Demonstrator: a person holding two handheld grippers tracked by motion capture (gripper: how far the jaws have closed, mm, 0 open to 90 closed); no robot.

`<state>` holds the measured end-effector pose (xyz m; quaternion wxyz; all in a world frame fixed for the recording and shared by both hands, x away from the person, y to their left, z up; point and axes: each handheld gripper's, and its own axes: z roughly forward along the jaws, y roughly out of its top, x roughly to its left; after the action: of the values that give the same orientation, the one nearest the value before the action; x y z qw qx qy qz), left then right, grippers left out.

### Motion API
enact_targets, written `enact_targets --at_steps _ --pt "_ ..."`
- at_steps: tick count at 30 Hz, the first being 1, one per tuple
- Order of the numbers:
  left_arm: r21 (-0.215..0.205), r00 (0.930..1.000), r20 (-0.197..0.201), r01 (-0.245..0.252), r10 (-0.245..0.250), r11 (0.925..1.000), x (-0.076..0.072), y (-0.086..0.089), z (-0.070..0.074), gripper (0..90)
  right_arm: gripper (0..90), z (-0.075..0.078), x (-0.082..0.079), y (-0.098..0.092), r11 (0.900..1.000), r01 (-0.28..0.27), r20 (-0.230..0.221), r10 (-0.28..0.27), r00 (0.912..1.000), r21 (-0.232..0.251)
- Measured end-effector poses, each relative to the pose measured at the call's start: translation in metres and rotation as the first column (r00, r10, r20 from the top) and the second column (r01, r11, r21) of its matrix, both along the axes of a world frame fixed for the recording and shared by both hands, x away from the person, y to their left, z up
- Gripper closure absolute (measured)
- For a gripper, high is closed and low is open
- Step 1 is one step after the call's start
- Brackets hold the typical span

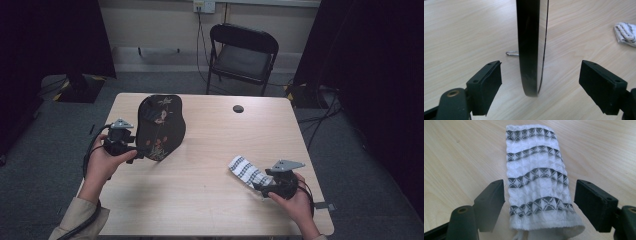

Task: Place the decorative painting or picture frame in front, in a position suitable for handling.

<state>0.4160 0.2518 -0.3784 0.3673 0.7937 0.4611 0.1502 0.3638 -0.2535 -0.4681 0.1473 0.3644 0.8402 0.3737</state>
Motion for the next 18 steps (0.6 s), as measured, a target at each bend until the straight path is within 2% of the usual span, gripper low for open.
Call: enact_targets --at_steps 1,10,15,18 --pt "0.008 1.0000 0.004 0.001 -0.001 1.0000 0.002 0.000 0.002 18.0 24.3 0.001 0.000 0.000 1.000 0.002 0.000 -0.002 1.0000 -0.001" --pt "-0.018 1.0000 0.009 -0.003 0.003 0.9998 0.013 -0.005 0.016 19.5 24.3 0.000 0.000 0.000 1.000 0.000 -0.004 0.000 1.0000 -0.007" --pt "-0.015 0.9999 -0.004 0.010 -0.010 0.9998 0.023 -0.009 0.023 20.8 24.4 -0.001 0.000 -0.001 1.000 0.001 -0.006 -0.001 1.0000 -0.003" --pt "-0.030 1.0000 -0.006 0.007 -0.007 0.9995 0.028 -0.011 0.028 21.6 24.4 -0.001 0.001 -0.001 1.000 0.000 -0.007 0.000 1.0000 0.004"
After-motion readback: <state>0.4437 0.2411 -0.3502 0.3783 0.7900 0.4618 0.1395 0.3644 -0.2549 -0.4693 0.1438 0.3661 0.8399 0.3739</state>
